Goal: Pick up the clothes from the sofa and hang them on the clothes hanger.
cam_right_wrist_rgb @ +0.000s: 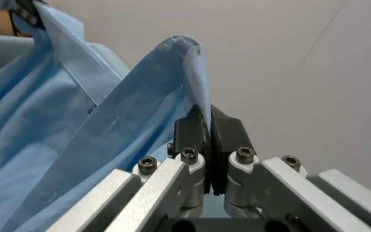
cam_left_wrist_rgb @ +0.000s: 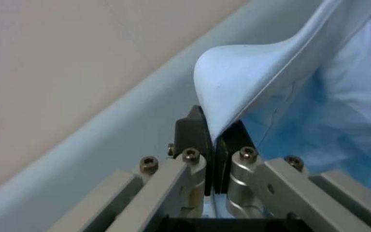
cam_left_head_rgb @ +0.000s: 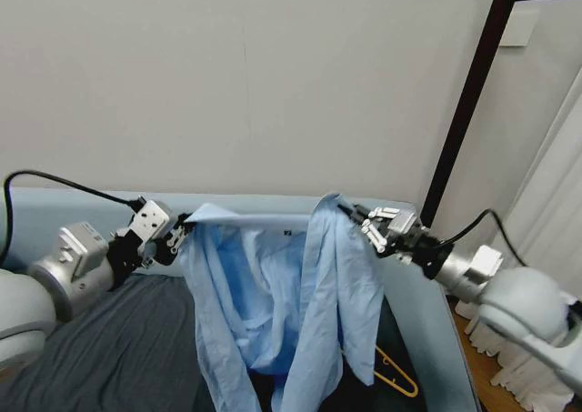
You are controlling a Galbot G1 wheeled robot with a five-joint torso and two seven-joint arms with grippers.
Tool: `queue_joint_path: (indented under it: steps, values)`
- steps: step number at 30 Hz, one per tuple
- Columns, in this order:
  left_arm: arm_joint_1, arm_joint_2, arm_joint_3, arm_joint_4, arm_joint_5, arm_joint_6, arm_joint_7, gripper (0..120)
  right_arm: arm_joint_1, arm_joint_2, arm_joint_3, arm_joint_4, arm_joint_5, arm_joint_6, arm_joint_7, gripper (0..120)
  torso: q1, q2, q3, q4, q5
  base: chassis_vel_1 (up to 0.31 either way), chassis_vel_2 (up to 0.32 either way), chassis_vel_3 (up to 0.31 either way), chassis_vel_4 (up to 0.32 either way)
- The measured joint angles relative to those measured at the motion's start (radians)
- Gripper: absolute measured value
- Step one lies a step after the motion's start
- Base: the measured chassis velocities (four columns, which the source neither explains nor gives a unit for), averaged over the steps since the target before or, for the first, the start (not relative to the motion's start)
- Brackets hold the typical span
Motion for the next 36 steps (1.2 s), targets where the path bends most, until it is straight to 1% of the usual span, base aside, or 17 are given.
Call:
queue_joint_path:
  steps: [3, 5, 6, 8, 9, 10, 11, 14, 15, 18, 24, 30, 31, 32, 34, 35, 36]
  values:
    - [0.129, -0.080, -0.022, 0.106, 0.035, -0.021, -0.005, 0, 0.053, 0.088, -0.102, -0.123, -0.041, 0.033, 0.003, 0, 0.000, 0.000, 0.000, -0.0002, -0.0002, 0.000, 0.000, 0.000, 0.000]
    - [0.191, -0.135, -0.047, 0.174, 0.055, -0.037, 0.004, 0, 0.072, 0.129, -0.143, -0.187, -0.060, 0.048, 0.005, 0, 0.000, 0.000, 0.000, -0.0003, -0.0001, 0.000, 0.000, 0.000, 0.000]
    - [0.191, -0.135, -0.047, 0.174, 0.055, -0.037, 0.004, 0, 0.072, 0.129, -0.143, -0.187, -0.060, 0.048, 0.005, 0, 0.000, 0.000, 0.000, -0.0003, -0.0001, 0.000, 0.000, 0.000, 0.000]
    - [0.225, -0.204, -0.059, 0.251, 0.075, -0.056, 0.015, 0, 0.091, 0.186, -0.185, -0.272, -0.084, 0.066, 0.008, 0, 0.000, 0.000, 0.000, -0.0001, 0.0003, 0.000, 0.000, 0.000, 0.000]
    - [0.233, -0.265, -0.056, 0.304, 0.084, -0.066, 0.026, 0, 0.103, 0.232, -0.213, -0.336, -0.103, 0.078, 0.009, 0, 0.000, 0.000, 0.000, -0.0002, -0.0001, 0.000, 0.000, 0.000, 0.000]
    - [0.234, -0.305, -0.048, 0.340, 0.091, -0.073, 0.031, 0, 0.110, 0.261, -0.227, -0.373, -0.112, 0.088, 0.009, 0, 0.000, 0.000, 0.000, -0.0003, 0.0002, 0.000, 0.000, 0.000, 0.000]
    - [0.234, -0.305, -0.048, 0.340, 0.091, -0.073, 0.031, 0, 0.110, 0.261, -0.227, -0.373, -0.112, 0.088, 0.009, 0, 0.000, 0.000, 0.000, -0.0003, 0.0002, 0.000, 0.000, 0.000, 0.000]
    - [0.237, -0.422, -0.022, 0.447, 0.124, -0.080, 0.043, 0, 0.120, 0.350, -0.254, -0.514, -0.134, 0.140, -0.006, 0, 0.000, 0.000, 0.000, -0.0004, 0.0002, 0.000, 0.000, 0.000, 0.000]
    - [0.237, -0.422, -0.022, 0.447, 0.124, -0.080, 0.043, 0, 0.120, 0.350, -0.254, -0.514, -0.134, 0.140, -0.006, 0, 0.000, 0.000, 0.000, -0.0004, 0.0002, 0.000, 0.000, 0.000, 0.000]
    - [0.250, -0.499, -0.011, 0.545, 0.147, -0.089, 0.055, 0, 0.101, 0.410, -0.253, -0.638, -0.170, 0.210, -0.012, 0, 0.000, 0.000, 0.000, -0.0002, 0.0002, 0.000, 0.000, 0.000, 0.000]
    - [0.254, -0.561, -0.006, 0.617, 0.159, -0.104, 0.068, 0, 0.042, 0.405, -0.241, -0.682, -0.212, 0.279, -0.059, 0, 0.000, 0.000, 0.000, -0.0006, 0.0004, 0.000, 0.000, 0.000, 0.000]
    - [0.239, -0.582, 0.009, 0.645, 0.161, -0.103, 0.069, 0, 0.003, 0.366, -0.222, -0.675, -0.262, 0.378, -0.144, 0, 0.000, 0.000, 0.000, -0.0004, 0.0005, 0.000, 0.000, 0.000, 0.000]
    - [0.239, -0.582, 0.009, 0.645, 0.161, -0.103, 0.069, 0, 0.003, 0.366, -0.222, -0.675, -0.262, 0.378, -0.144, 0, 0.000, 0.000, 0.000, -0.0004, 0.0005, 0.000, 0.000, 0.000, 0.000]
    - [0.236, -0.584, 0.011, 0.648, 0.161, -0.103, 0.070, 0, 0.001, 0.356, -0.217, -0.674, -0.276, 0.394, -0.168, 1, 0.000, 0.000, 0.000, -0.0004, 0.0003, 0.000, 0.000, 0.000, 0.000]
    - [0.229, -0.585, 0.013, 0.649, 0.161, -0.103, 0.068, 0, -0.001, 0.338, -0.201, -0.684, -0.316, 0.449, -0.220, 9, 0.000, 0.000, 0.000, -0.0003, 0.0005, 0.000, 0.000, 0.000, 0.000]
    - [0.229, -0.585, 0.013, 0.649, 0.161, -0.103, 0.068, 0, -0.001, 0.338, -0.201, -0.684, -0.316, 0.449, -0.220, 9, 0.000, 0.000, 0.000, -0.0003, 0.0005, 0.000, 0.000, 0.000, 0.000]
    - [0.225, -0.583, 0.013, 0.649, 0.161, -0.102, 0.067, 0, -0.002, 0.330, -0.193, -0.691, -0.331, 0.477, -0.252, 14, 0.000, 0.000, 0.000, -0.0003, 0.0005, 0.000, 0.000, 0.000, 0.000]
